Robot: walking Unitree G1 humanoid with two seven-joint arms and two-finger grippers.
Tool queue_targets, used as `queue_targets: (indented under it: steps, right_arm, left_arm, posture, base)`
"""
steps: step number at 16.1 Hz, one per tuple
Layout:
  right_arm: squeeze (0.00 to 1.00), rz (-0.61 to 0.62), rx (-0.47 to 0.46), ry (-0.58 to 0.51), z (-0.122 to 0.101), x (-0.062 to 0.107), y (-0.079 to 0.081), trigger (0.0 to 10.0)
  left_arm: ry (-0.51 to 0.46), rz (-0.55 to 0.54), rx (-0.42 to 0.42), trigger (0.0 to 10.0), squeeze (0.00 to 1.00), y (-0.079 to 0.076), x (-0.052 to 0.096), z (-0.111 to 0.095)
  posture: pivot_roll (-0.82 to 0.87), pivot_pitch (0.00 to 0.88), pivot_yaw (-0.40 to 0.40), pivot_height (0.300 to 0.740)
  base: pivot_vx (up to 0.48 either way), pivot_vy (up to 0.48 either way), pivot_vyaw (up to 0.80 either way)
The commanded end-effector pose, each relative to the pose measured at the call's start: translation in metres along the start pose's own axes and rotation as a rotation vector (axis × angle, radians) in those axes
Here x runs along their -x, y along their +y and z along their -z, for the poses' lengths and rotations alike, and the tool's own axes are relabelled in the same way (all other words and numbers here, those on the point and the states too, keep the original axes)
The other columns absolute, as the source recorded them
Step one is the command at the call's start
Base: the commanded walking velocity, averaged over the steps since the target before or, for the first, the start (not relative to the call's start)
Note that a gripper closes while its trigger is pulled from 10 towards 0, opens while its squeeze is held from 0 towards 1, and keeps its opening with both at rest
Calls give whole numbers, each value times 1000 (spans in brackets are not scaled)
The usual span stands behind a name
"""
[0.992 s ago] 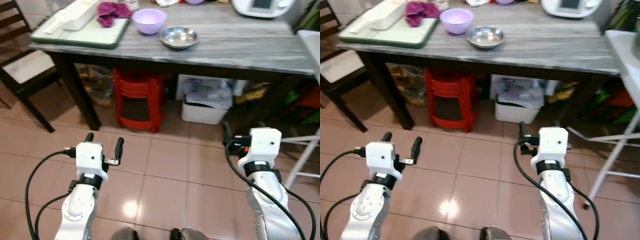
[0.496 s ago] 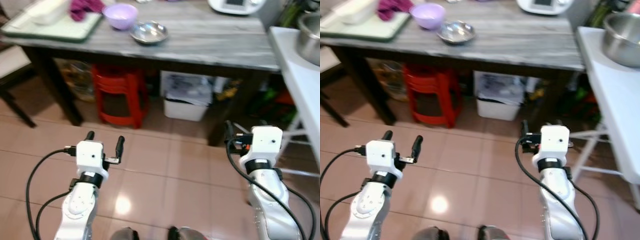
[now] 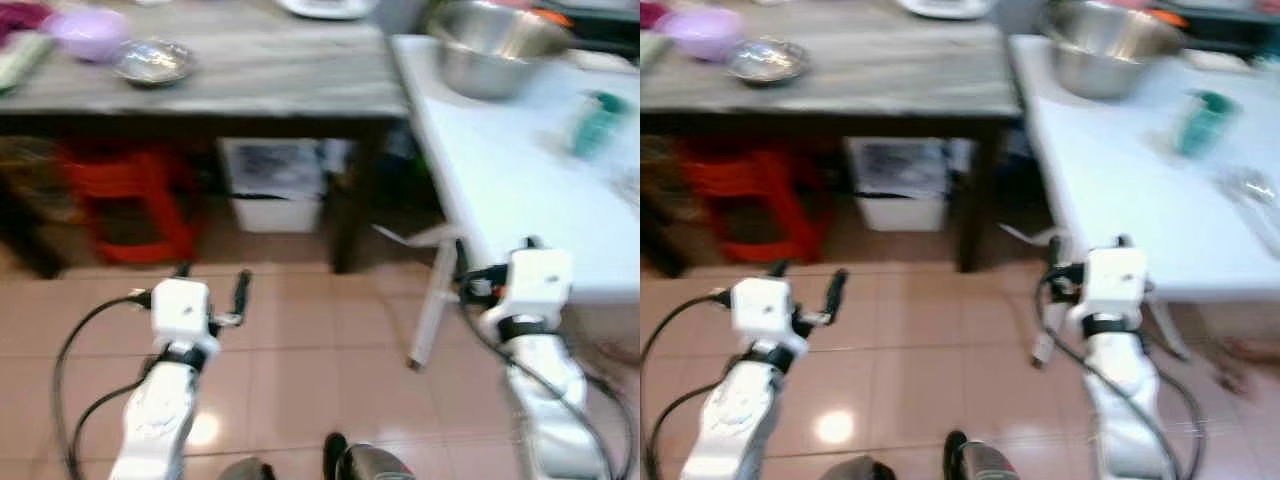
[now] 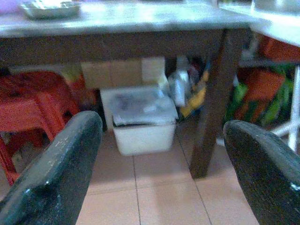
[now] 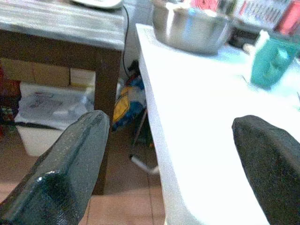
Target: Setting the table
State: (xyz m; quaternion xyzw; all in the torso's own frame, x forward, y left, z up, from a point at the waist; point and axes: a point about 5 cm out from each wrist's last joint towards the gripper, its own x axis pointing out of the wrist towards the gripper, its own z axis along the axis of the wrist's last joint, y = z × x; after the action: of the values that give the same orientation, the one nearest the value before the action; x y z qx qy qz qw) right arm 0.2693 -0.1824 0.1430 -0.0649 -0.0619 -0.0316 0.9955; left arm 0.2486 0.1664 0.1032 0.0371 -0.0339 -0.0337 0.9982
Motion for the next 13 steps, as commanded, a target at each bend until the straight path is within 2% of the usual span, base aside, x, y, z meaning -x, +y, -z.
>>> queue_targets:
  steps: [1,13]
  right_arm:
    - [0,0,6,-6,-2,0,-2,10000]
    - [0,-1,7,-16,-5,1,1,10000]
  left_arm:
    - [3,-6,6,10000,0,0,2,0]
    - [5,4,-3,10000,0,-1,1,-1]
  posture:
    - [-90,224,-16,740]
    - [-98,236,-10,740]
  base:
    - [0,-360,0]
    - [0,-357,0]
